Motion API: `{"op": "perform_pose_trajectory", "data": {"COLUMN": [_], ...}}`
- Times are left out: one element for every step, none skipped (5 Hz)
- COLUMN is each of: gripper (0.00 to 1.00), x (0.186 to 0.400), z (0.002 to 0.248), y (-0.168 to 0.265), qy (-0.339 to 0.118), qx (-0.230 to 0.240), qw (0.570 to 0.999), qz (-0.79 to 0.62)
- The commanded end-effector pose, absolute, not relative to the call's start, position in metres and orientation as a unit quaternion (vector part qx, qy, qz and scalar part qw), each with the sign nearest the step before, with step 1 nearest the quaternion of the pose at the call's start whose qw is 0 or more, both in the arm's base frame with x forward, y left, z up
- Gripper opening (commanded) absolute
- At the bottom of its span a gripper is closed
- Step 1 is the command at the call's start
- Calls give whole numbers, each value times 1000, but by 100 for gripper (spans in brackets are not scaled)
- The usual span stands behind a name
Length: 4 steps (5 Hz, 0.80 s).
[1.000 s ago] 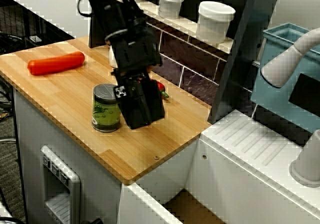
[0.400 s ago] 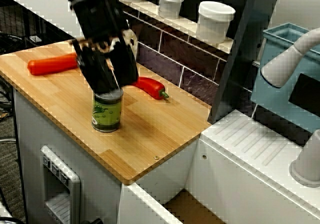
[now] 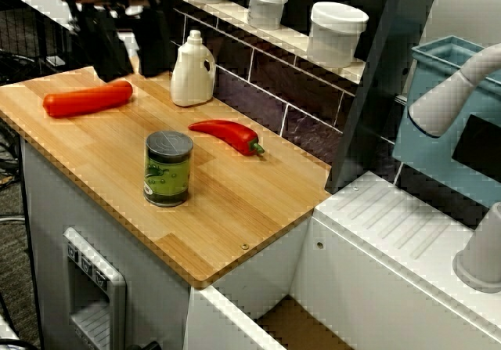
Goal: Push into sink
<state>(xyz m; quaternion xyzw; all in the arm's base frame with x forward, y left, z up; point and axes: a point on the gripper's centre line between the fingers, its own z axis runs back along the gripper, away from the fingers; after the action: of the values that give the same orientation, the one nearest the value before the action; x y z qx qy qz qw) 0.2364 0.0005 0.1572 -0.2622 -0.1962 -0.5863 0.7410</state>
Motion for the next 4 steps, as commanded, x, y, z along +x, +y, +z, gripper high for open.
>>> {"op": "perform_pose_trajectory", "data": {"gripper": [100, 100, 100, 100], "x": [240, 231, 224, 219], "z": [144, 126, 102, 81], "y": [56, 61, 59, 56], "qy": [-210, -220, -221, -218], "qx": [-219, -213, -205, -193], "qw": [744, 741, 759, 775], "qz": [-596, -597, -577, -561]}}
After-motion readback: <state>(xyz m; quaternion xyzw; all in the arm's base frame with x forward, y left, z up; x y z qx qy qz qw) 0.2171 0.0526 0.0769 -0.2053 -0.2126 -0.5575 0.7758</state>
